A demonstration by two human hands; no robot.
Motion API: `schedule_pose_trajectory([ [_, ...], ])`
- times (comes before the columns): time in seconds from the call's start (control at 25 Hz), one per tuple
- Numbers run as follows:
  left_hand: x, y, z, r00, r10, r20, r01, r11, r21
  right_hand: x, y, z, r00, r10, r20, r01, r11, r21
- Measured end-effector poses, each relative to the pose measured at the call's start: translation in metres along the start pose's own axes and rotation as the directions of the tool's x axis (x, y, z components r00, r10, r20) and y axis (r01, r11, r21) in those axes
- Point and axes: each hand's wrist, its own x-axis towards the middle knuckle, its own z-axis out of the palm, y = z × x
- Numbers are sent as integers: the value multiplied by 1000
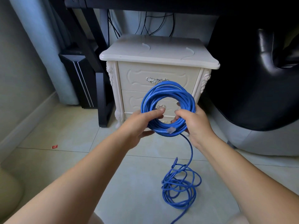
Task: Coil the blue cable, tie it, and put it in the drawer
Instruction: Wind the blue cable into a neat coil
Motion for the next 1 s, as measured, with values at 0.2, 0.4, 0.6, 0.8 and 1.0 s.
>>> schedule_pose_trajectory([
  [0.2,0,9,-13,907,421,7,-385,822,419,2,3,-3,978,-194,77,205,830,-518],
  [0.4,0,5,-7,882,430,194,-429,558,711,-9,0,5,910,-268,316,414,621,-666],
  [0.6,2,9,-9,920,374,121,-330,568,754,-12,2,7,924,-230,306,376,693,-615],
  [0.8,5,12,-13,913,409,3,-313,693,649,-5,-4,-1,919,-72,389,223,907,-358],
  [1.0,11,17,-21,903,319,-289,-205,909,362,-4,-6,-5,893,49,447,-9,996,-91],
])
